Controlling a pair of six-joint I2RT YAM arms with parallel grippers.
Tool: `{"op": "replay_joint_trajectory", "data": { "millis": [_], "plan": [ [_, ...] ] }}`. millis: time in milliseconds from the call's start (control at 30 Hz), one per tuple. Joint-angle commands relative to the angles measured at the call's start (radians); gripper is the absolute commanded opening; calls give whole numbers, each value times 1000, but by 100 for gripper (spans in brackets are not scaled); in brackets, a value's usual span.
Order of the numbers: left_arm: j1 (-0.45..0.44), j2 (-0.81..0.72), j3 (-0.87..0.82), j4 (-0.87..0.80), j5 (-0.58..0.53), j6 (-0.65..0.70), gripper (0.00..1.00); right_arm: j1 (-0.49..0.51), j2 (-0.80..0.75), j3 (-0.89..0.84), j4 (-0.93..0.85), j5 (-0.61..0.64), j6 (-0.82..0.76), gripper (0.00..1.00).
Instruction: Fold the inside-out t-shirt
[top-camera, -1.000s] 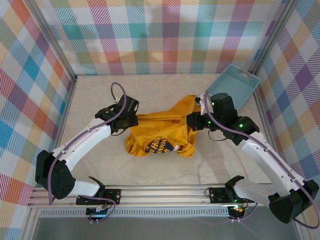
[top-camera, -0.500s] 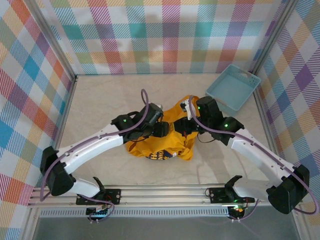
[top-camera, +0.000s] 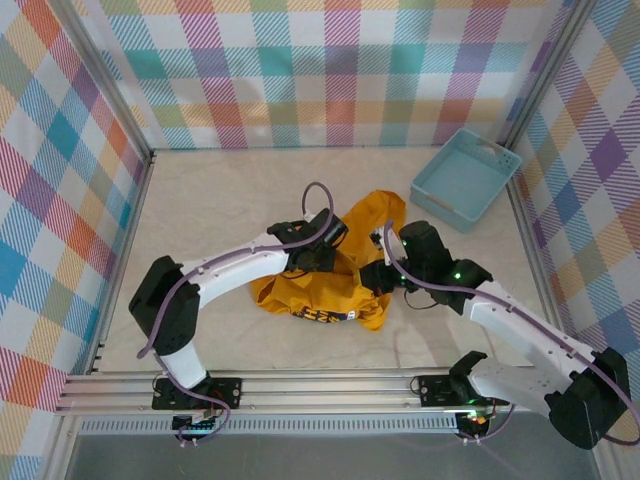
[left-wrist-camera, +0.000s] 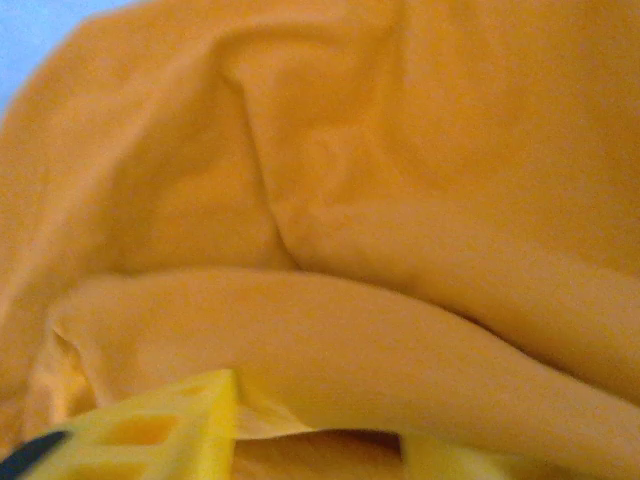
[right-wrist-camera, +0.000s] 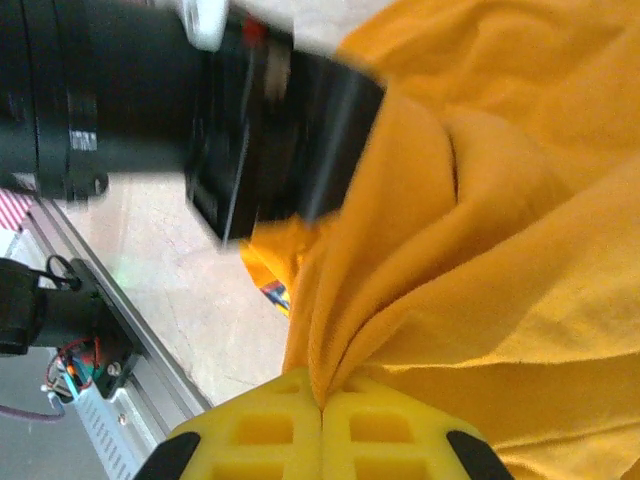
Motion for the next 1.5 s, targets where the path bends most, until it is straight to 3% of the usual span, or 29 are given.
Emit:
{"op": "replay_joint_trajectory", "data": {
  "millis": [0,67,167,233,300,400,500,700,867,1033,1200,1333,1467],
  "plan": [
    [43,71,88,13,-62,-6,32,1,-12,-61,15,119,82,0],
    [51,115,137,-2,-53,2,31,-11,23,-83,-10,209,124,2],
    [49,173,214,-42,-21,13,30,-49,88,-74,-55,303,176,16],
    [39,174,225,-59,-3,13,34,-55,121,-32,-107,371,179,27],
    [9,143,219,-96,-22,5,40,-55,141,26,-172,440,159,32],
    [-49,44,148,-98,1,-27,48,-55,134,88,-219,449,86,41],
    [-89,-44,31,-15,103,-89,56,-53,110,133,-245,421,23,47],
    [-107,-4,-50,91,158,-177,57,-43,153,172,-197,246,-3,44],
    [-106,60,-60,139,153,-221,46,-33,268,186,-137,119,40,38],
    [-110,2,-185,245,146,-271,21,-35,372,161,-91,168,70,37],
    [-150,-163,-374,393,95,-300,13,-66,470,148,-99,281,94,25],
    [-208,-257,-481,475,54,-291,7,-77,463,123,-110,317,74,11],
    [-223,-292,-553,549,50,-284,3,-68,364,102,-127,281,32,12]
  ]
}}
